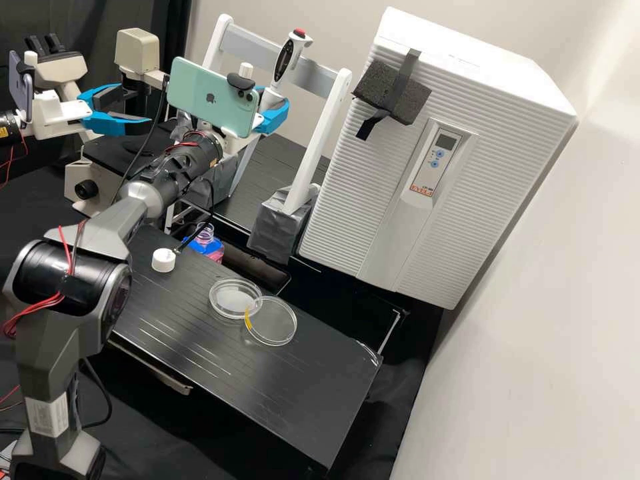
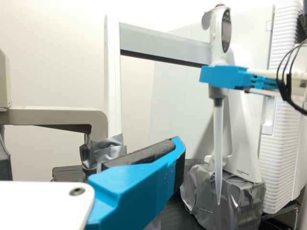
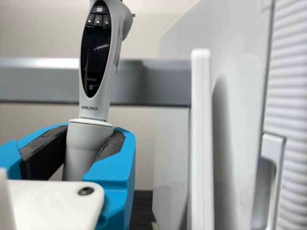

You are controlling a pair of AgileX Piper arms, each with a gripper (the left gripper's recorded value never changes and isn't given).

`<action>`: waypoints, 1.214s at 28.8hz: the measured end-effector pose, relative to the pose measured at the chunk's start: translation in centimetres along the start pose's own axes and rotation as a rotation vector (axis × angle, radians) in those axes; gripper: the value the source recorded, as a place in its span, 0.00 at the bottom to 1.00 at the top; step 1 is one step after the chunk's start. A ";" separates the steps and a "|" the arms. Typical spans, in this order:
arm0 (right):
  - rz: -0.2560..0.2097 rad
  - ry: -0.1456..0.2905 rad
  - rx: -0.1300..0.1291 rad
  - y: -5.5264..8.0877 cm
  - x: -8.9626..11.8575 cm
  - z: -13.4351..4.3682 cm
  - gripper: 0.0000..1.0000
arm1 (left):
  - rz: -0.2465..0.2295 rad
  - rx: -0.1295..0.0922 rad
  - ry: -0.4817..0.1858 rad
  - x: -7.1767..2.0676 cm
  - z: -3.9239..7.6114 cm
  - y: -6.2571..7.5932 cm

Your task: Use the pipette

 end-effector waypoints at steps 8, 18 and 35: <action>0.026 0.018 0.009 0.1 -0.7 -0.6 0.00 | 0.000 -0.002 0.000 0.00 0.0 0.0; 0.042 0.033 0.001 -1.3 -4.6 -0.6 0.00 | -0.018 -0.015 -0.007 -0.16 0.3 -0.6; 0.126 0.079 -0.023 -5.2 -9.0 -0.6 0.00 | -0.250 0.011 -0.059 -3.73 2.3 -7.1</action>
